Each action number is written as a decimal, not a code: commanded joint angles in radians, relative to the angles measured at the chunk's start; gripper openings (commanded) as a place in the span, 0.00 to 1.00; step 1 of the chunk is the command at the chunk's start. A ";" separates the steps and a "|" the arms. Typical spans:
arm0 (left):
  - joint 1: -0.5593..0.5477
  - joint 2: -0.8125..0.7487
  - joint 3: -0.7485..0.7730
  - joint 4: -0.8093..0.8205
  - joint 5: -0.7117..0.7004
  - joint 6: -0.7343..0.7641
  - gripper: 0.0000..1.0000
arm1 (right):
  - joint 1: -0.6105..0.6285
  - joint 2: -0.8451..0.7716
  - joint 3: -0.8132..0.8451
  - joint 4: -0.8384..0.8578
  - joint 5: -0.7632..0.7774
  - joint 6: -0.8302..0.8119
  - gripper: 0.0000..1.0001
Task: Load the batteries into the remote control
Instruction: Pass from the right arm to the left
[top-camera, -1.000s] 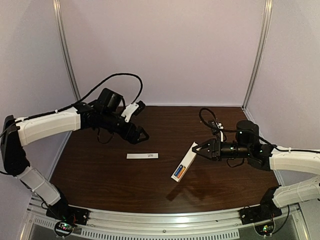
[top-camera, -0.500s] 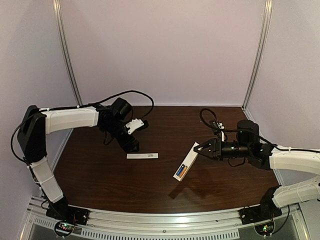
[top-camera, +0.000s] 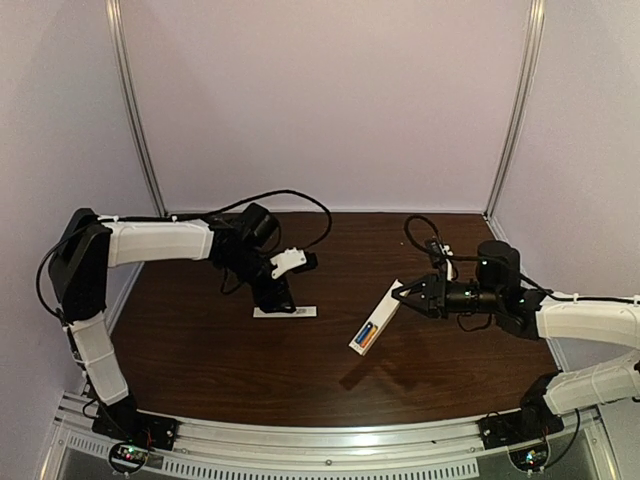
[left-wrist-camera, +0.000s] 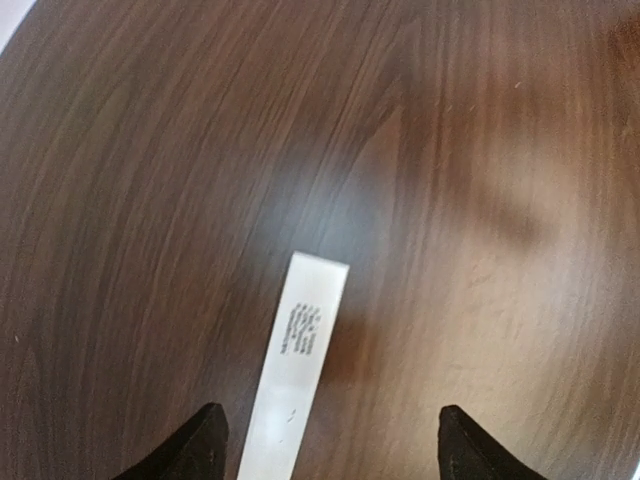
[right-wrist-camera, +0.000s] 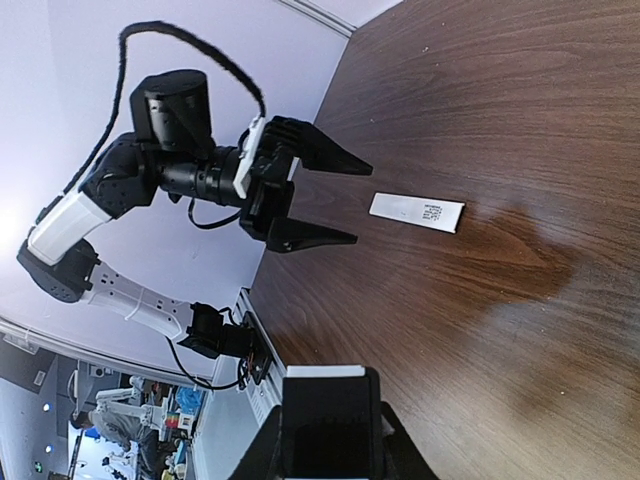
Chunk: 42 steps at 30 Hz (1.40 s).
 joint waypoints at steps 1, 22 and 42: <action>-0.060 -0.122 -0.060 0.172 0.020 -0.075 0.75 | -0.007 0.012 -0.011 0.074 0.015 0.022 0.00; -0.322 -0.170 -0.086 0.400 -0.037 -0.471 0.82 | -0.001 0.092 -0.091 0.268 0.208 0.106 0.00; -0.405 0.034 0.108 0.423 -0.223 -0.628 0.70 | 0.043 0.080 -0.108 0.298 0.285 0.164 0.01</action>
